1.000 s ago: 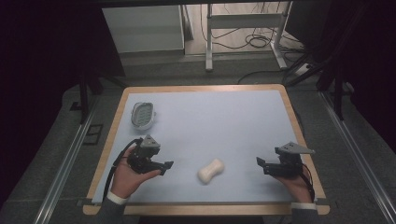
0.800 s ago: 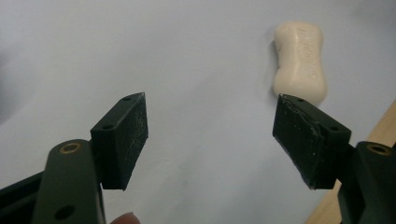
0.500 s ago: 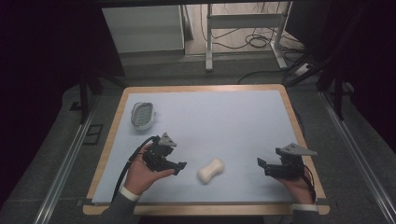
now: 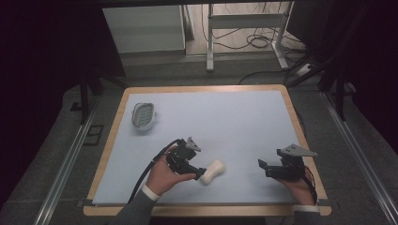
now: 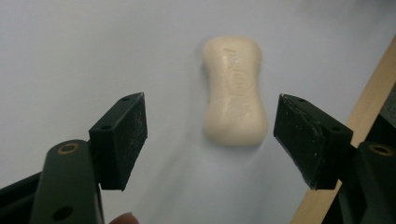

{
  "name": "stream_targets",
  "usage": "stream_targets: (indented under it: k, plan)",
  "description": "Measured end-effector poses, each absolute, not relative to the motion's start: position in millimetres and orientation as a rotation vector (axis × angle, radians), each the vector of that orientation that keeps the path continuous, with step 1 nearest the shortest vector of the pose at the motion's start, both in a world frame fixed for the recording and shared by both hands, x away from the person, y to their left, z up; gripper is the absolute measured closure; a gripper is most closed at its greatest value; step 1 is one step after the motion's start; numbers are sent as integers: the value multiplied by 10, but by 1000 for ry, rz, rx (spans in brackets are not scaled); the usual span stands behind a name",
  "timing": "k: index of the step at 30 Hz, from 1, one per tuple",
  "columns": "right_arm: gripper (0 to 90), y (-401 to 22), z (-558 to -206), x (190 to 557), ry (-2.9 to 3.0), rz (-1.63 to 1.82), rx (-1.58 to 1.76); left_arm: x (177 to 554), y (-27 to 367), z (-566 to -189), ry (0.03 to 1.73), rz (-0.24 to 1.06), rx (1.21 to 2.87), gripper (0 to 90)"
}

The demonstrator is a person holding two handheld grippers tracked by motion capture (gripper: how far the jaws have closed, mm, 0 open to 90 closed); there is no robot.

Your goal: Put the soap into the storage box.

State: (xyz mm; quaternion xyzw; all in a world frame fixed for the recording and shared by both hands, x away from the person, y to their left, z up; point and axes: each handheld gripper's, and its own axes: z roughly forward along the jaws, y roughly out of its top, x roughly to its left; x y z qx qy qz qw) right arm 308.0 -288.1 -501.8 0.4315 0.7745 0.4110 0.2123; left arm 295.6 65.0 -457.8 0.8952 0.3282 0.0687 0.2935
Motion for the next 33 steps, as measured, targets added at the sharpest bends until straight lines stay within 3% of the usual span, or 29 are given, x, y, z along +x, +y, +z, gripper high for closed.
stream_targets:
  k: [15,33]
  plan:
    - [117,-2902,-5042,3076,2145,1116,1204,3030,323,-4766,819,116,2468,269]
    - [120,-2918,-5047,3063,2122,1106,1203,3241,76,-4957,858,47,2566,343]
